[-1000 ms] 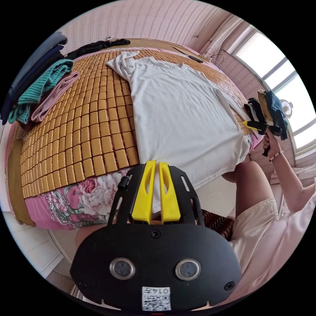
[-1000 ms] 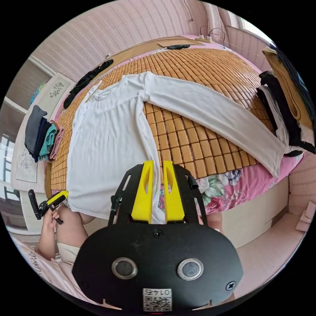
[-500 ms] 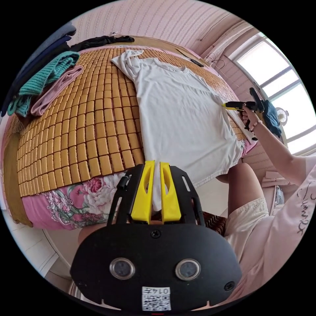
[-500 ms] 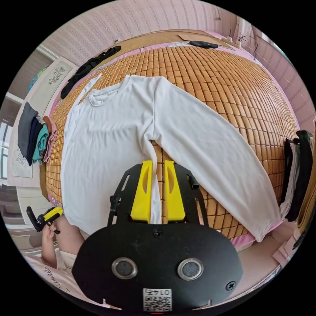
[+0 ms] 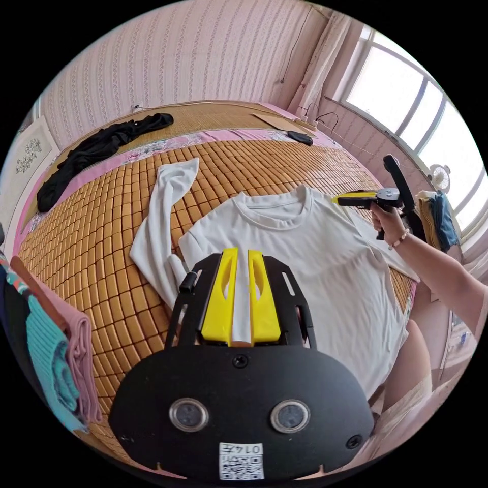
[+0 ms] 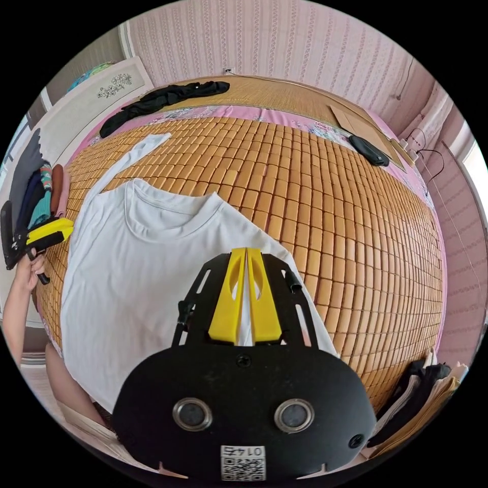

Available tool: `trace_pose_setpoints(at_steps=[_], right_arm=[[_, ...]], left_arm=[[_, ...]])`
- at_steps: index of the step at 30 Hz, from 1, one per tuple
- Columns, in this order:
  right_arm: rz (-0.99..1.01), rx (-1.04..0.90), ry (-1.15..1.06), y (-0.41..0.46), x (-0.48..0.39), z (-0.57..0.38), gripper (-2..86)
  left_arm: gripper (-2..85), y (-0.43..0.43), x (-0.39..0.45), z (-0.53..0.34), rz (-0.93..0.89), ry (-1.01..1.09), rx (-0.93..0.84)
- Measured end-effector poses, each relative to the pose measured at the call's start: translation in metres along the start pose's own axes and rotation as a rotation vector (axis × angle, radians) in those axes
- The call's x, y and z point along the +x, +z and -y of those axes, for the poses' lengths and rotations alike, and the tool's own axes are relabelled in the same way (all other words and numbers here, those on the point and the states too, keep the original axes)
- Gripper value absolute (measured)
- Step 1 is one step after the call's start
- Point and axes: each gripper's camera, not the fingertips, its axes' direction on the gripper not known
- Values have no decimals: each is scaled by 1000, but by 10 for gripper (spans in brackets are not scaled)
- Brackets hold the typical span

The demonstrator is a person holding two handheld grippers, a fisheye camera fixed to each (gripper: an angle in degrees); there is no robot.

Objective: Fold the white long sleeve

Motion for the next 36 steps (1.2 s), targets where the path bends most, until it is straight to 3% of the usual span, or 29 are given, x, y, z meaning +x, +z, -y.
trace_pose_setpoints(at_steps=[5, 9, 15, 20, 23, 29, 36], right_arm=[[5, -12, -55, 35, 6, 23, -7], [-28, 65, -40, 44, 27, 23, -6], [61, 47, -2, 69, 53, 47, -5], [63, 12, -23, 81, 60, 59, -5], [85, 73, -20, 64, 72, 45, 5], [118, 151, -6, 8, 95, -65, 53], [224, -164, 92, 16, 48, -262, 71]], left_arm=[[2, 57, -21, 26, 160, -38, -104], [-8, 56, -40, 26, 83, -151, -53], [-9, 55, -42, 28, 131, -105, -45], [7, 49, -59, 24, 63, -171, -36], [20, 22, -56, 13, 92, -111, -20], [34, -67, -44, -83, 90, 17, -21], [50, -118, -10, -244, -77, -75, -219]])
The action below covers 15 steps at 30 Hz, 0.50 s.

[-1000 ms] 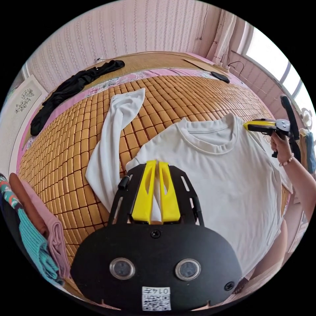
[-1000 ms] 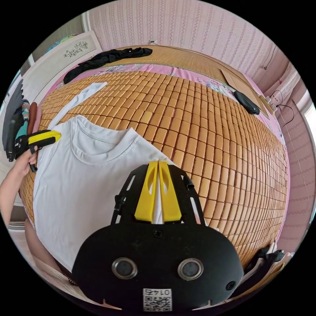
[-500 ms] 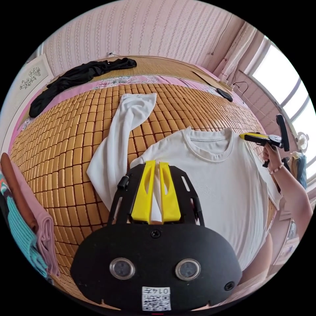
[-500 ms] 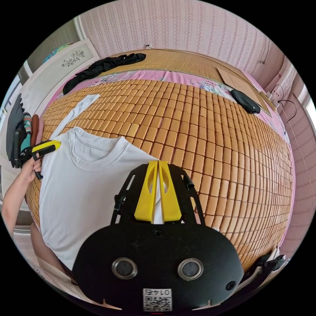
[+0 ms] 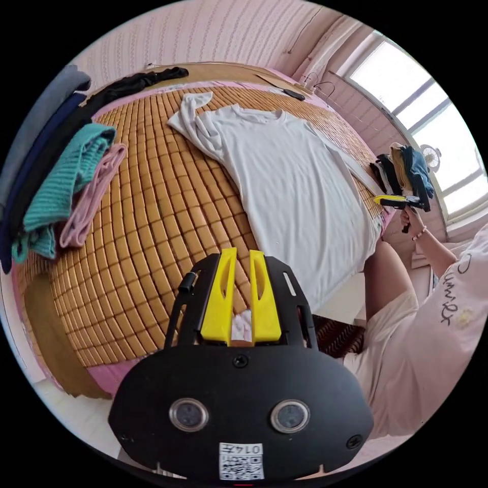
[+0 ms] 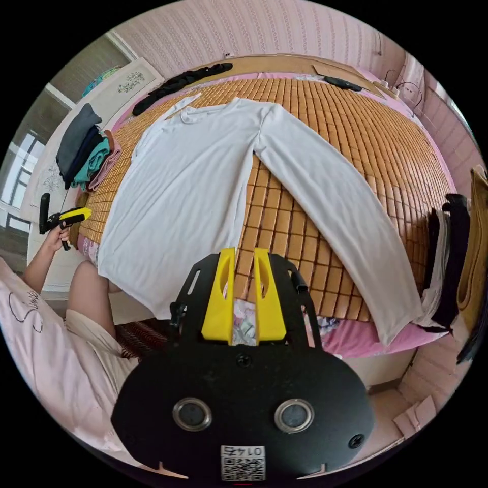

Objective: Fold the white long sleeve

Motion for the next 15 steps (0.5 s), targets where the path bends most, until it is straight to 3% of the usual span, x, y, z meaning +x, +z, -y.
trace_pose_setpoints(at_steps=[6, 15], right_arm=[[82, -44, 50, 35, -23, -36, 76], [113, 104, -410, 41, -148, 160, 75]], left_arm=[[49, -7, 9, -67, -98, -119, 78], [49, -29, -7, 1, -1, -29, 302]])
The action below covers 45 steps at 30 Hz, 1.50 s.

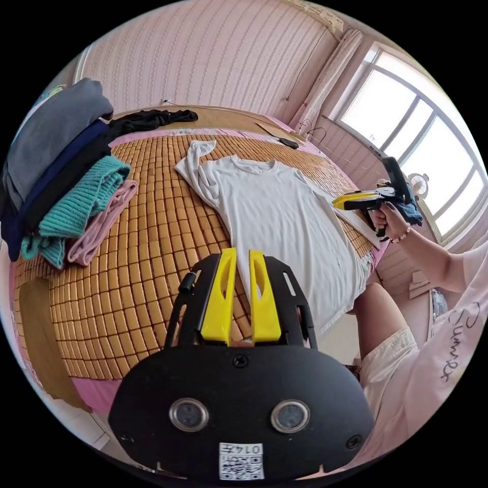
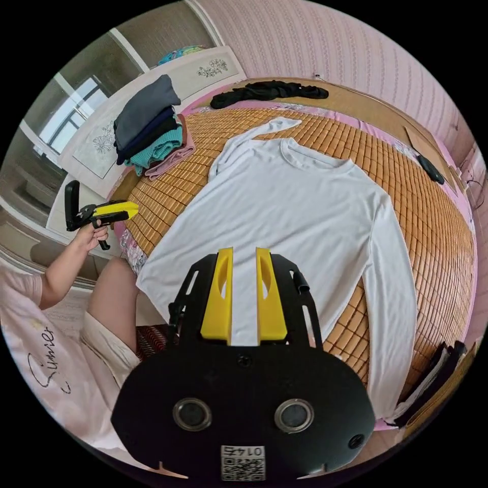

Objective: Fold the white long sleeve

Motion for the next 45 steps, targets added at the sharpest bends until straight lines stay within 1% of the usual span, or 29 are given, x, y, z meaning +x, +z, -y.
trace_pose_setpoints(at_steps=[4, 5, 7, 10, 12, 17, 18, 19, 20, 23, 26, 27, 28, 29, 30, 31, 32, 33, 34, 35, 36, 37, 38, 40, 42, 45], right_arm=[[-38, -9, -120, 56, -21, 119, 76], [-35, -20, -125, 66, -22, 134, 77], [-9, -56, -102, 112, -23, 190, 78], [-11, -94, -37, 168, -20, 243, 85], [4, -91, -65, 196, -31, 265, 89], [-146, -147, -56, 280, -51, 299, 107], [-161, -180, -38, 301, -49, 302, 101], [-191, -164, -21, 311, -49, 302, 52], [-195, -141, -32, 312, -51, 302, 27], [-149, -115, -156, 306, -71, 300, 13], [-36, 34, -377, 266, -111, 282, 11], [56, 81, -512, 249, -133, 268, 12], [162, 82, -645, 237, -154, 249, 15], [216, 63, -713, 234, -165, 239, 16], [301, -15, -839, 236, -184, 217, 22], [302, -102, -928, 247, -198, 196, 35], [277, -138, -953, 255, -202, 186, 45], [210, -200, -964, 273, -203, 170, 68], [171, -258, -927, 291, -198, 163, 93], [176, -284, -898, 299, -193, 162, 96], [216, -328, -812, 311, -182, 164, 103], [244, -345, -720, 322, -170, 169, 98], [241, -337, -677, 326, -164, 171, 95], [123, -271, -559, 340, -151, 179, 83], [7, -253, -511, 356, -148, 184, 81], [-49, -244, -440, 386, -146, 192, 81]], left_arm=[[49, 21, -37, 47, -18, -51, 59], [49, 30, -47, 60, -1, -63, 58], [49, 47, -62, 79, 30, -75, 40], [48, 74, -81, 99, 29, -81, 26], [48, 87, -88, 106, 30, -75, 34], [37, 130, -112, 114, 20, -87, -42], [34, 134, -114, 113, 19, -88, -58], [13, 140, -118, 112, 11, -106, -93], [0, 137, -122, 111, -10, -116, -84], [-8, 130, -125, 103, -39, -123, -87], [-8, 98, -123, 78, -90, -133, -12], [-8, 89, -121, 71, -102, -132, 5], [-7, 67, -117, 52, -117, -132, 46], [-7, 46, -113, 30, -124, -140, 77], [-6, 36, -112, 18, -126, -149, 88], [-6, 18, -109, -6, -124, -170, 94], [-5, 3, -108, -29, -109, -192, 90], [-5, -4, -107, -41, -98, -206, 87], [-5, -15, -108, -62, -70, -231, 72], [-4, -23, -109, -79, -30, -257, 45], [-4, -26, -110, -86, -9, -267, 35], [-2, -30, -113, -96, 33, -288, 18], [0, -32, -117, -102, 60, -312, 7], [7, -33, -121, -100, 72, -327, 17], [18, -32, -125, -88, 104, -330, 42], [41, -23, -134, -58, 170, -329, 96]])
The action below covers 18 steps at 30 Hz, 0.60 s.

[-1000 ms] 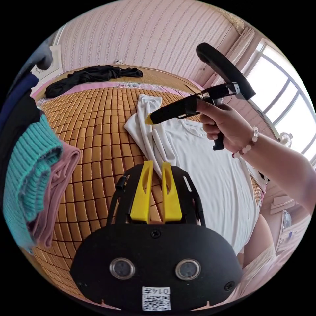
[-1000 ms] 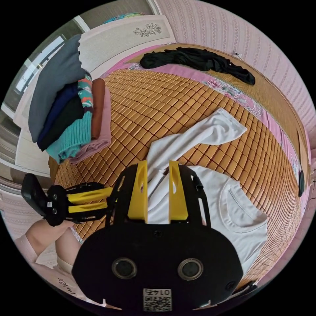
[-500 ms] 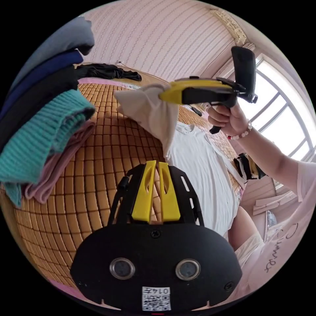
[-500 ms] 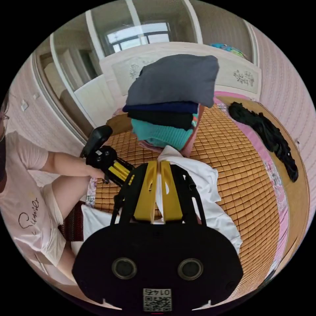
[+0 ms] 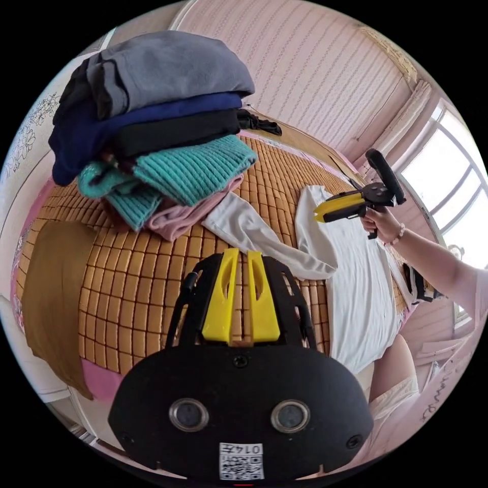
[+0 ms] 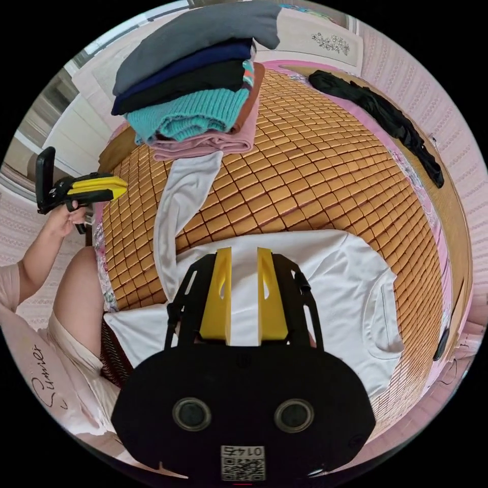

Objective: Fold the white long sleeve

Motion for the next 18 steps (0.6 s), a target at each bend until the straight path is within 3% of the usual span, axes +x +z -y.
trace_pose_setpoints(at_steps=[3, 5, 9, 13, 18], right_arm=[[-34, -31, 85, 34, 6, 11, 85], [-27, -49, 129, 53, 10, 14, 81], [-94, 20, 171, 68, 9, 13, 17], [-98, 19, 157, 84, 10, 20, -3], [-90, 45, 190, 99, 15, 27, -6]], left_arm=[[60, 33, 2, 30, 22, -4, -69], [65, 59, 7, 40, 150, 0, -154], [53, 71, 20, 32, 267, 118, -188], [-3, 42, 25, 9, 265, 201, -214], [-7, -50, 20, -69, 280, 208, -73]])
